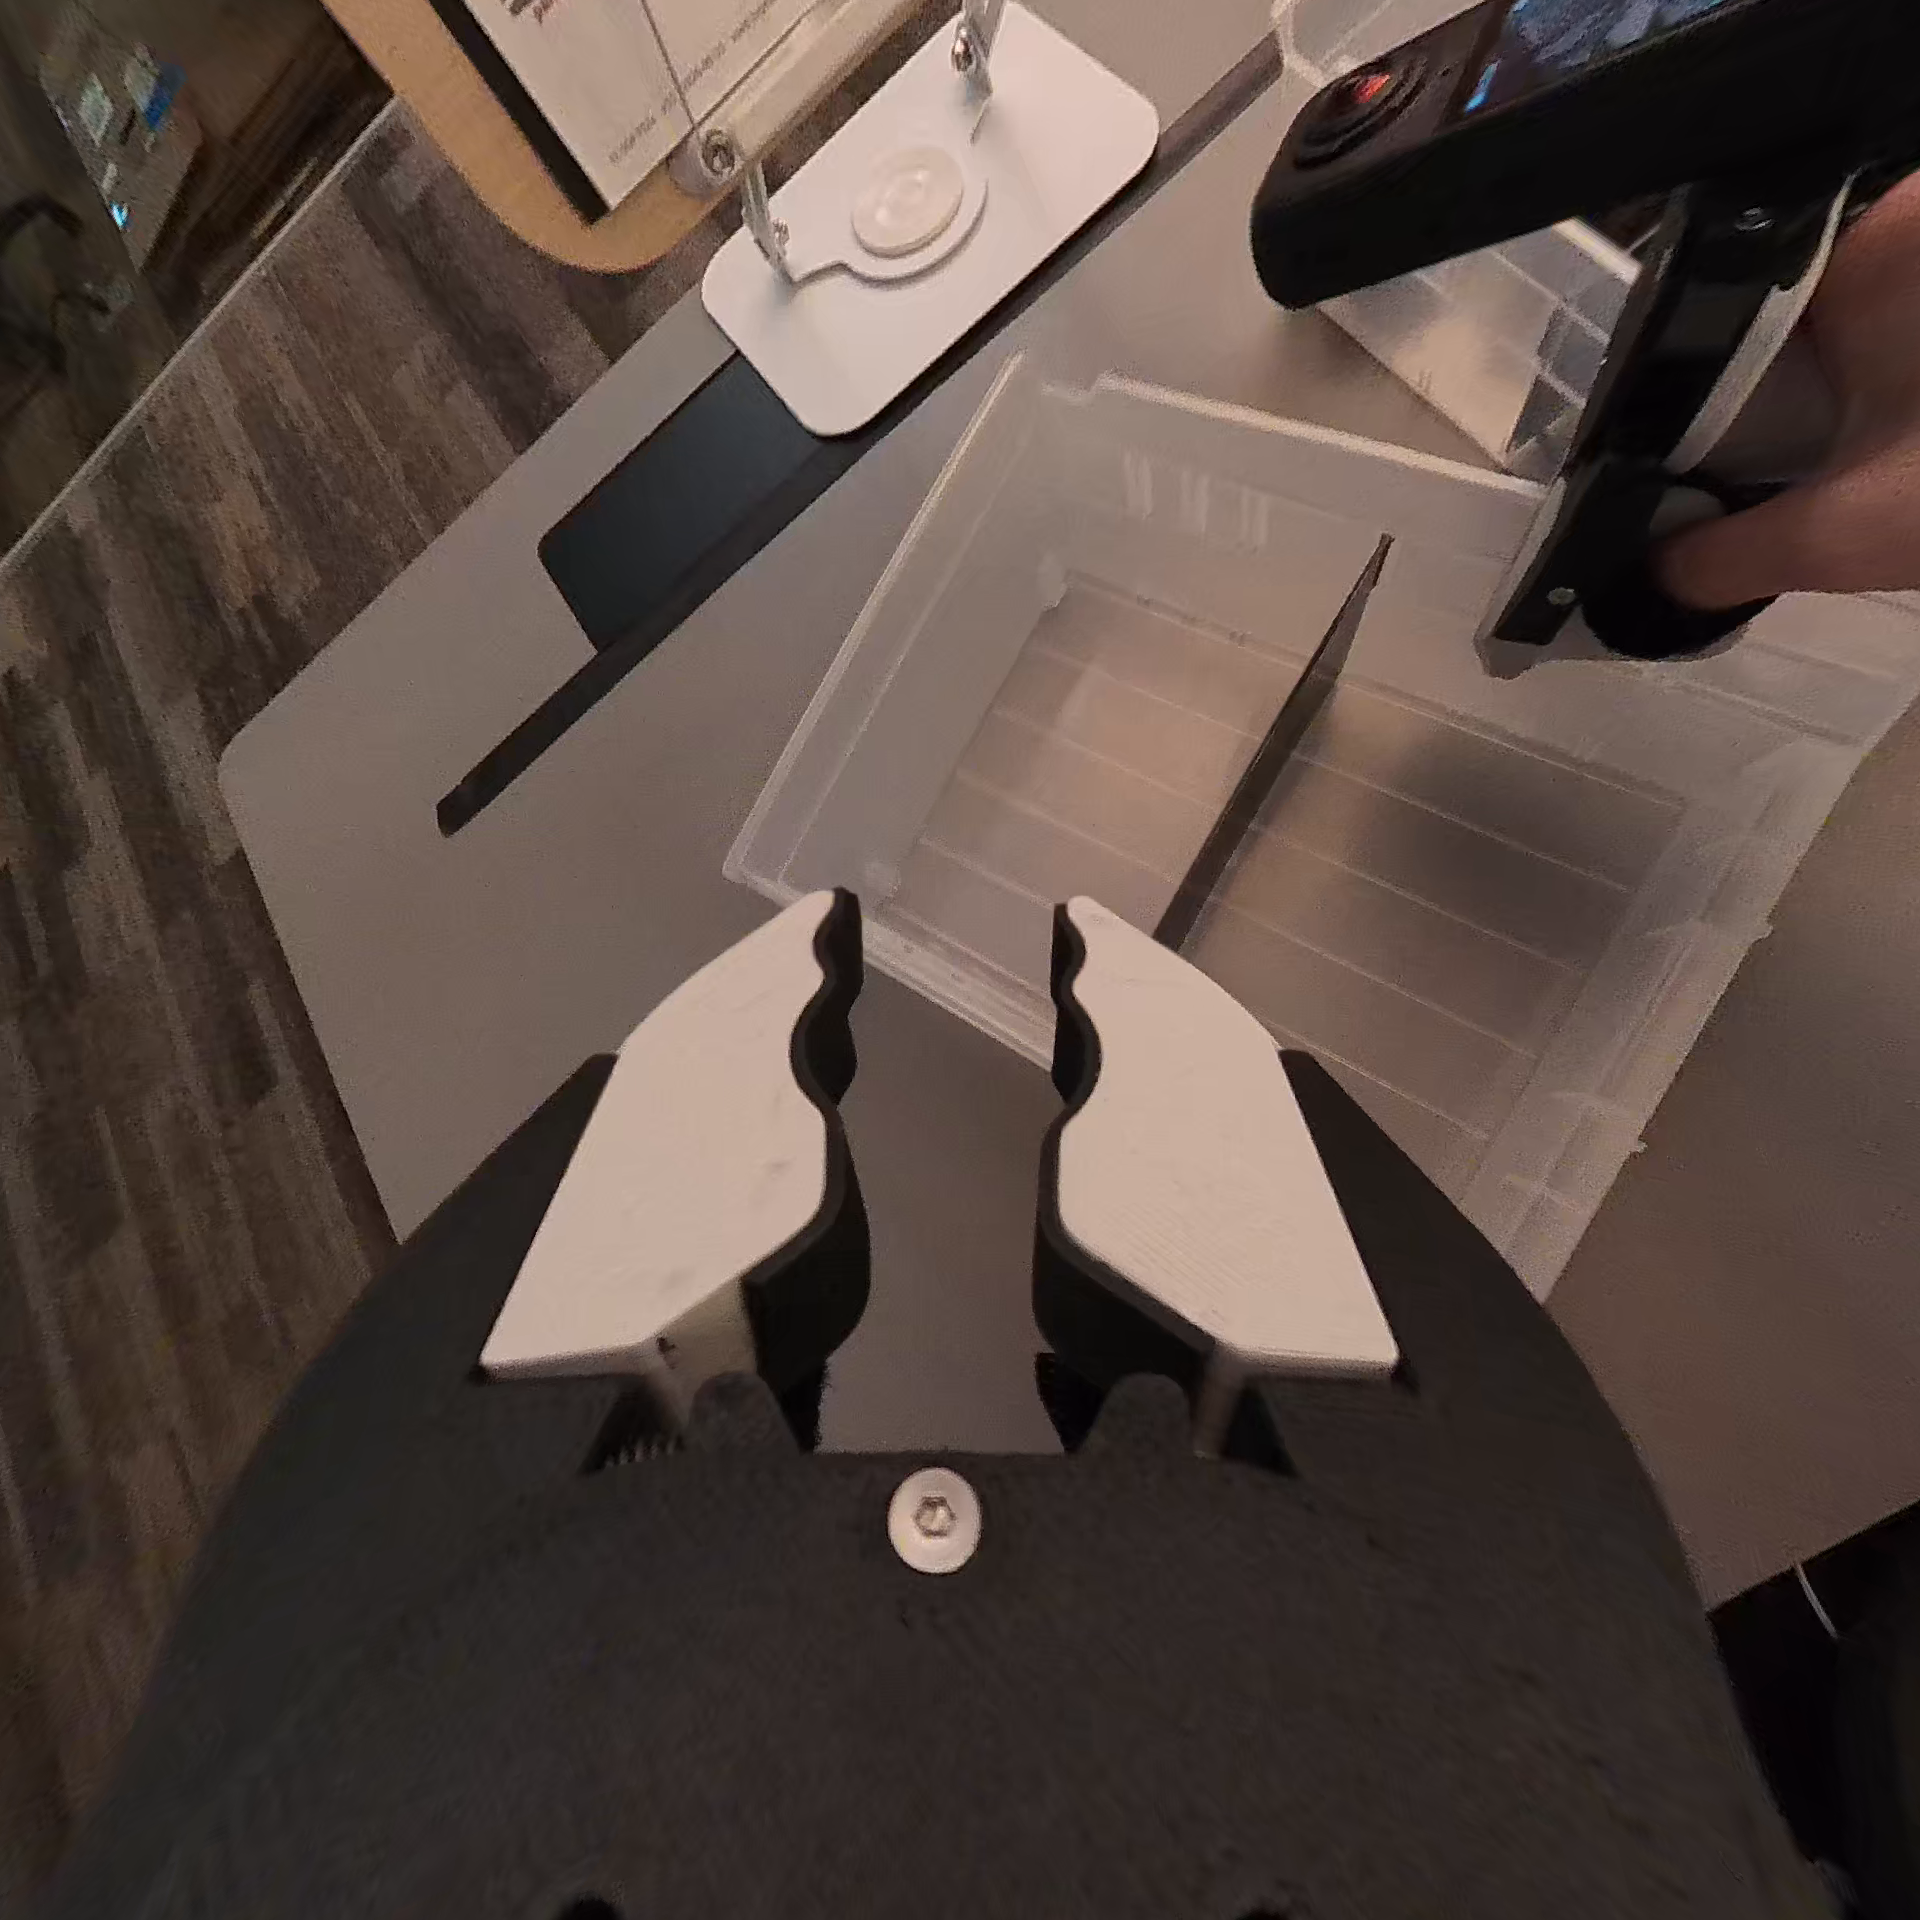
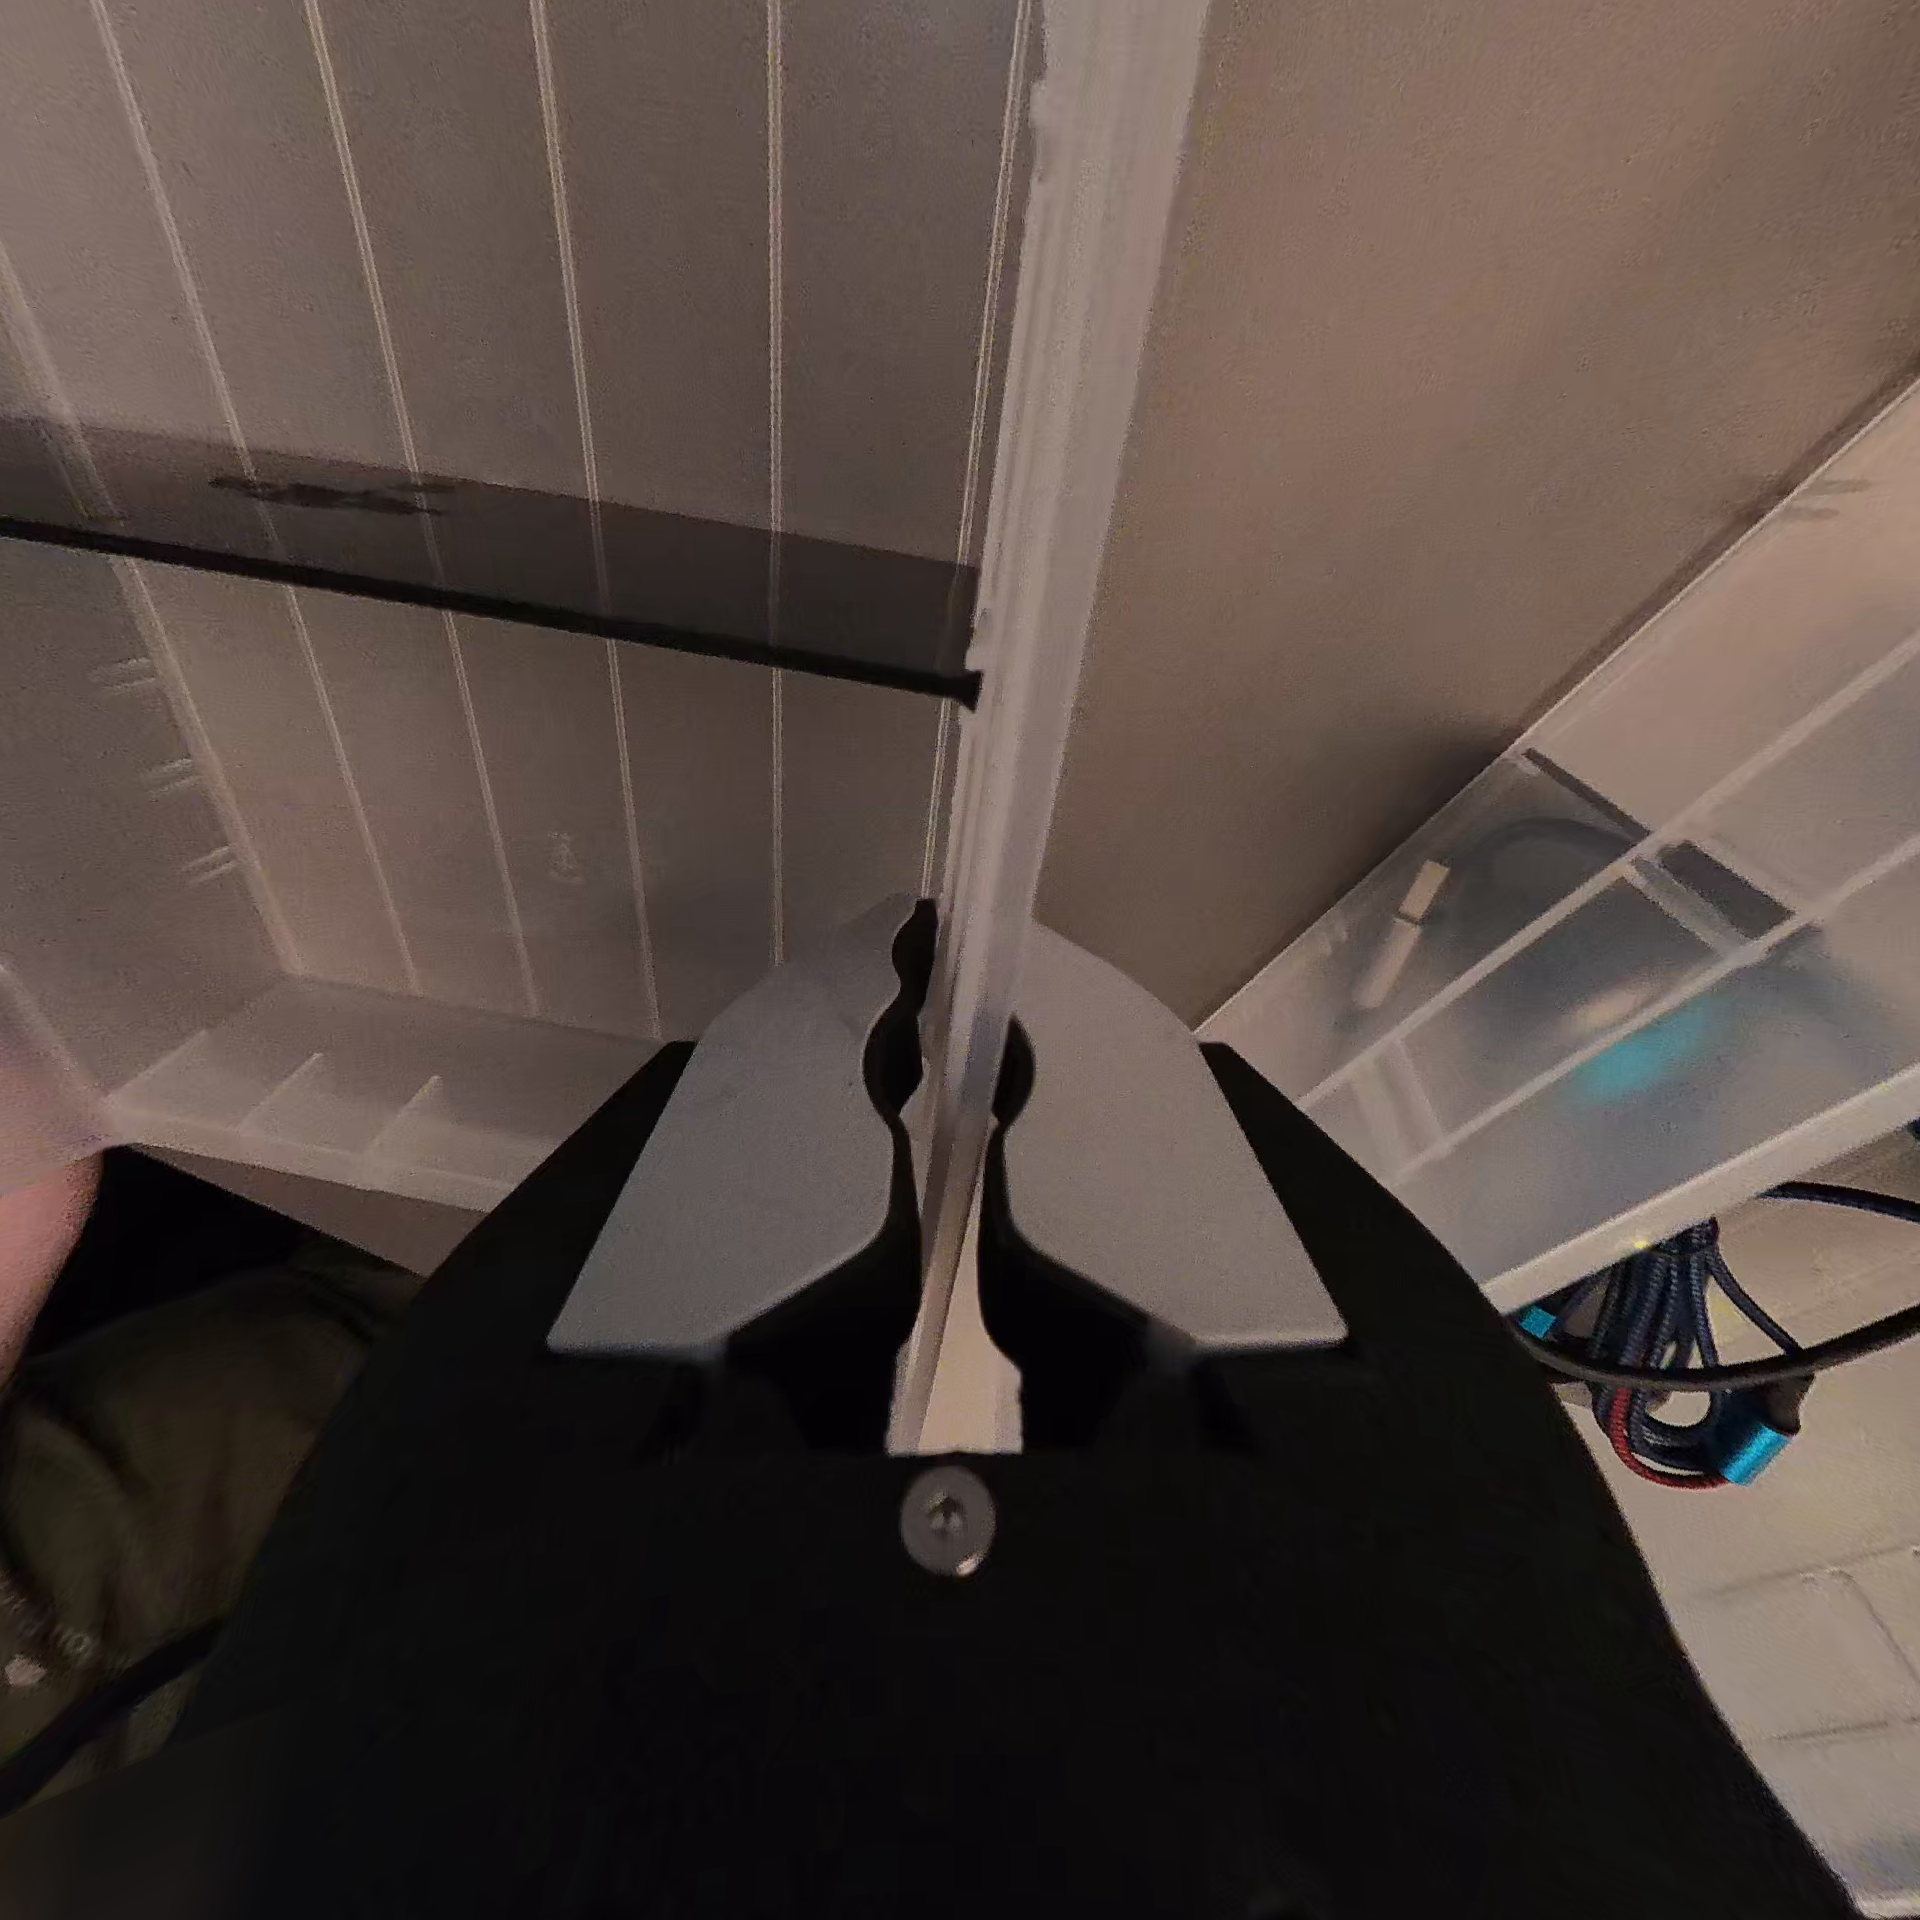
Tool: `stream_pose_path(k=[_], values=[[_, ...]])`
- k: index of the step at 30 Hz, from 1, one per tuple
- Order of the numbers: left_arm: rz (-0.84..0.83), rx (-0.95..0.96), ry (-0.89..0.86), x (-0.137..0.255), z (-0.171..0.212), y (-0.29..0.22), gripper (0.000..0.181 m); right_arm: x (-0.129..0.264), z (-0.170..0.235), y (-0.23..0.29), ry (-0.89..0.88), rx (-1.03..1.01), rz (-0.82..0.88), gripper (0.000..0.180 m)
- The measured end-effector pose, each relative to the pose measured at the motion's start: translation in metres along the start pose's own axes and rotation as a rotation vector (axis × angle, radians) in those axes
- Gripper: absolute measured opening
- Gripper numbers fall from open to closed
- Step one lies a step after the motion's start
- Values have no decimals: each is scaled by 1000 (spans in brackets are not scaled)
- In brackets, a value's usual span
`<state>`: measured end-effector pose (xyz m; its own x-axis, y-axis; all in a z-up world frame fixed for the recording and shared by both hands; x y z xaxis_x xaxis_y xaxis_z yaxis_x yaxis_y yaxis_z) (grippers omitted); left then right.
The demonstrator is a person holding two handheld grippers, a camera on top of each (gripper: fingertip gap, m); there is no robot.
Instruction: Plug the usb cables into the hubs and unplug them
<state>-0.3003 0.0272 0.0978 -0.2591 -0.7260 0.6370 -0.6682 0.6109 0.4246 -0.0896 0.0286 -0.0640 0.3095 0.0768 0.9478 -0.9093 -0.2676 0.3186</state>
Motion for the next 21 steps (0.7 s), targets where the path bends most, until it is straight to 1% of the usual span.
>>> stream_pose_path(k=[1, 4, 6, 8, 10, 12, 14, 16, 18, 21], values=[[0, -2, -13, 1, -3, -1, 32, 0, 0, -1, -4, 6, -13, 6], [-38, 9, -56, 5, -11, 0, 31, 0, -2, 0, -9, 25, -45, 5], [-69, 43, -122, 14, -18, 3, 34, 2, -4, 3, -6, 44, -50, 5], [-149, 136, -240, 32, -28, 12, 37, 7, -8, 7, 4, 63, -65, 5], [-273, 316, -400, 58, -36, 30, 40, 17, -12, 11, 20, 80, -75, 5], [-244, 445, -592, 87, -38, 36, 40, 30, -14, 13, 36, 99, -67, 5], [-204, 496, -687, 110, -32, 37, 44, 50, -15, 13, 28, 128, -48, 6], [-213, 499, -722, 125, -24, 37, 45, 76, -14, 12, 9, 141, -46, 6], [-220, 501, -758, 136, -19, 37, 48, 111, -11, 8, -39, 142, -60, 7], [-240, 539, -841, 150, -15, 41, 47, 176, 8, -9, -139, 118, -82, 6]])
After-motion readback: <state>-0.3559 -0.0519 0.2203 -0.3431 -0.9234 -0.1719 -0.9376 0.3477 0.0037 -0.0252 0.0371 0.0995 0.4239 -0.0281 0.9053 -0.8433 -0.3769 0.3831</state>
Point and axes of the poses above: each gripper's, where its closed fingertips meet, x back along the fingers, z out of its underside, y = z × x across the jaws, the point moved 6 cm from there along x, back along the fingers, and after that the axes turned 10 degrees about -z, right-handed, at the moved point
